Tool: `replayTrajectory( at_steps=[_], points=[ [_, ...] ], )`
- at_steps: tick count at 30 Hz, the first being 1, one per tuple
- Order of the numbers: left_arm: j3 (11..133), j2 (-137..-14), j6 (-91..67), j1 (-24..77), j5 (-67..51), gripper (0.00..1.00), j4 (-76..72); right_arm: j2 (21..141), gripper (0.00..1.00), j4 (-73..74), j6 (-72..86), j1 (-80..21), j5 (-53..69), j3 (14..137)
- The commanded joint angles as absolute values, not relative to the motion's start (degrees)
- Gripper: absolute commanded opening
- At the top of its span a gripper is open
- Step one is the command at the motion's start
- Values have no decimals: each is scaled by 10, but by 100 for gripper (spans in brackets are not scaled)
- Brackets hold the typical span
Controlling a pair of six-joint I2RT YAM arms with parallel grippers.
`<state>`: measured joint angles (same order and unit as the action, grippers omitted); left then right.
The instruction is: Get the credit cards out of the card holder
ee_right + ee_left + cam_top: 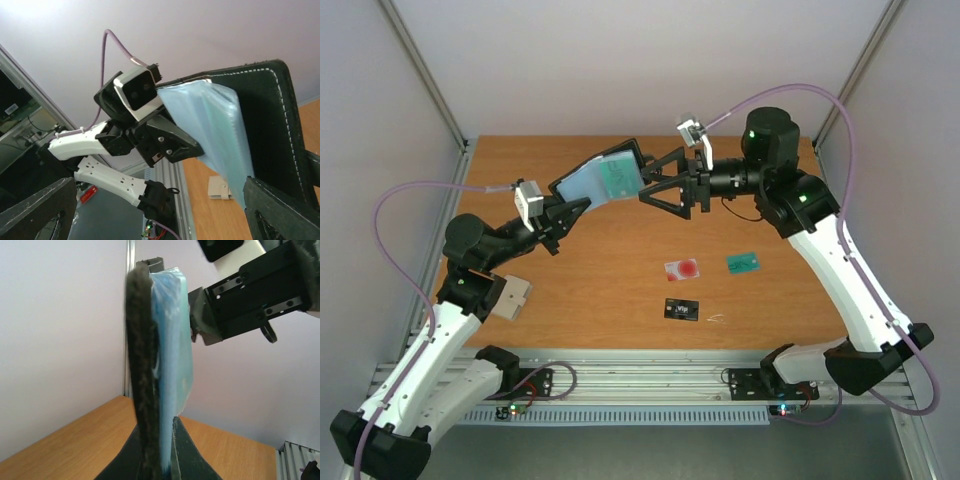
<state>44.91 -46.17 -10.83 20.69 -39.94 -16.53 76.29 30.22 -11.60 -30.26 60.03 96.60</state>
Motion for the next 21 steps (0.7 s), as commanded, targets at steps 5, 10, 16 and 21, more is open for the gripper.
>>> replayTrajectory(
  at_steps=[5, 10, 16, 21],
  points=[
    [462, -463, -95, 212, -413, 0, -199, 795, 91, 311, -149, -310, 570, 989],
    [463, -467, -96, 213, -411, 0, -199, 816, 86, 314, -142, -318, 598, 1004],
    [462, -468, -96, 214, -408, 0, -198, 809, 86, 329, -162, -322, 585, 1001],
    [462, -469, -97, 214, -410, 0, -199, 793, 89, 381, -221, -322, 517, 1011]
  ],
)
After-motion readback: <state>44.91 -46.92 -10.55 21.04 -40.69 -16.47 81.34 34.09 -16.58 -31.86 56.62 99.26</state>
